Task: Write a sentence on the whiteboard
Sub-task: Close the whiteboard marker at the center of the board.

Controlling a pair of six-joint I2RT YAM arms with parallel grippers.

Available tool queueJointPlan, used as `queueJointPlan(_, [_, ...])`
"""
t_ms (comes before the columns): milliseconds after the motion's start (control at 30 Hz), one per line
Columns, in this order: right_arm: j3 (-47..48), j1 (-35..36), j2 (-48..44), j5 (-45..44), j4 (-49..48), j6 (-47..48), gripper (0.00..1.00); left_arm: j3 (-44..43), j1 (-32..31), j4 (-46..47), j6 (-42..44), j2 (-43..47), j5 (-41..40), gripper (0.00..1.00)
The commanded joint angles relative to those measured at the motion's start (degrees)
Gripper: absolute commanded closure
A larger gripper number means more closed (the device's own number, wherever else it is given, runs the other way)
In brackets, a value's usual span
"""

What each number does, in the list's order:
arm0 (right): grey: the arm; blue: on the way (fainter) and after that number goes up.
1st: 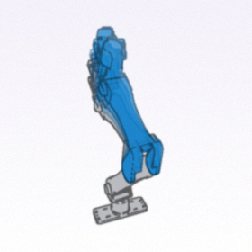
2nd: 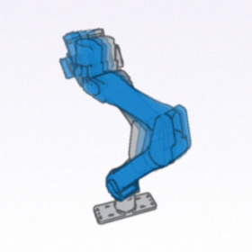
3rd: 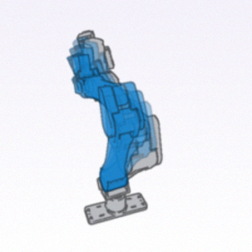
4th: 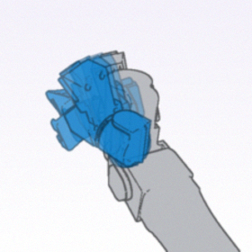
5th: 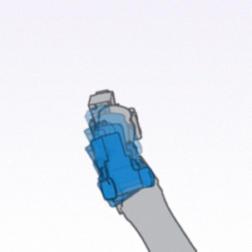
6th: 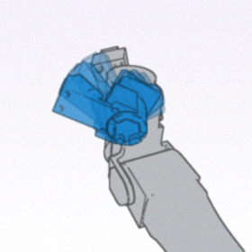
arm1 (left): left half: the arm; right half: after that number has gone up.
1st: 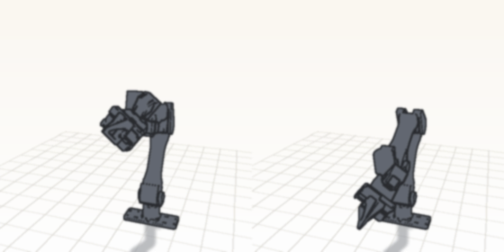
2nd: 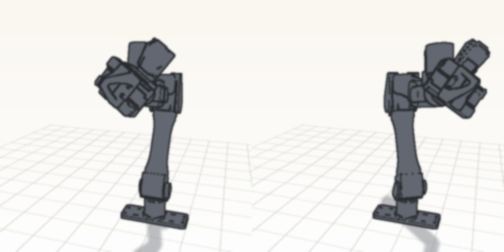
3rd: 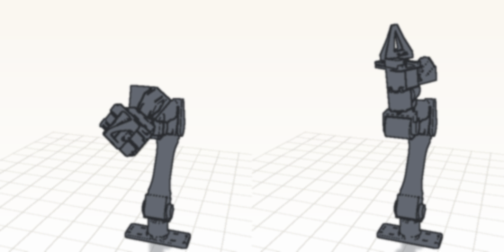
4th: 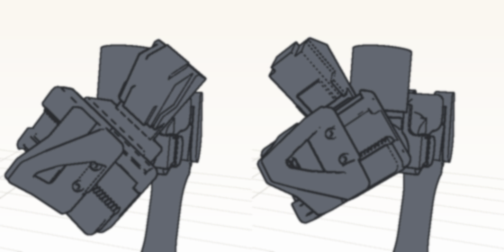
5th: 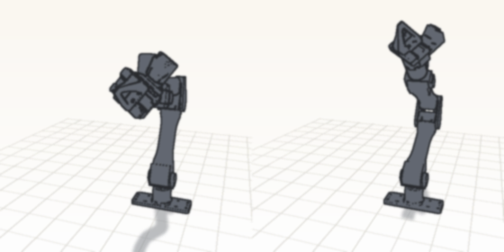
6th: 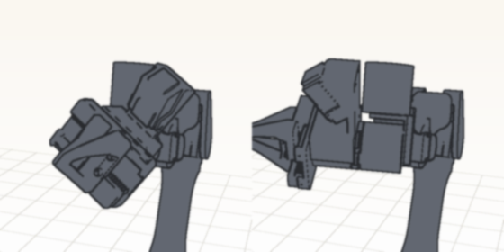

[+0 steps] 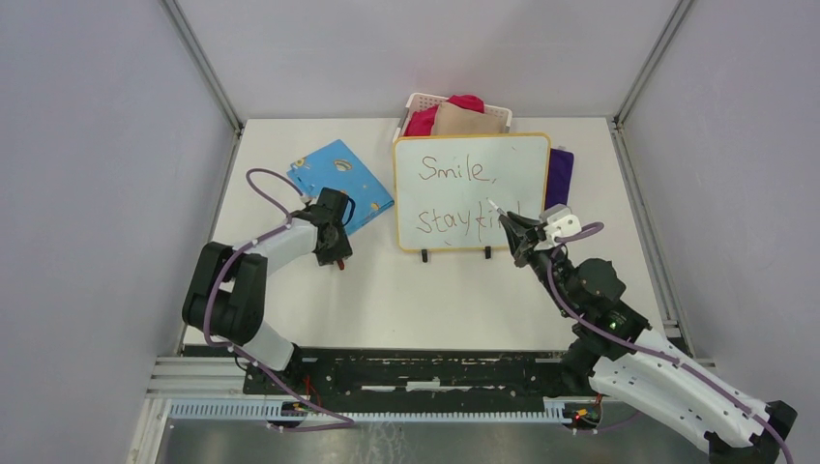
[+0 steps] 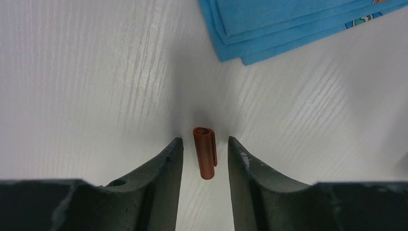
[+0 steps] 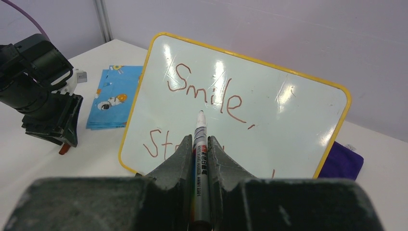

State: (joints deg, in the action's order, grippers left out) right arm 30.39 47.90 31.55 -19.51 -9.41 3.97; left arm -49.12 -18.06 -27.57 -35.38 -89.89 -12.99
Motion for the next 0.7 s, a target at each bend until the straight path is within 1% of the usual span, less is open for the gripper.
queueJointPlan(0, [0.55,0.09,-1.13,-0.04,-2.57,0.60,1.00,-1.65,0.22,0.08,-4.20,-0.37,-1.37,0.55])
queueJointPlan(433, [-0.21,0.13,-2.15,-0.46,-2.31,0.25,1.00,-0.17,0.14,-0.51,-4.25,-1.74,-1.59,0.59])
queueJointPlan(667, [-0.14,0.09,-2.43,-0.71,-2.02,0.12,1.00,-1.68,-0.42,-3.19,-3.05,-2.46,-4.28,0.58])
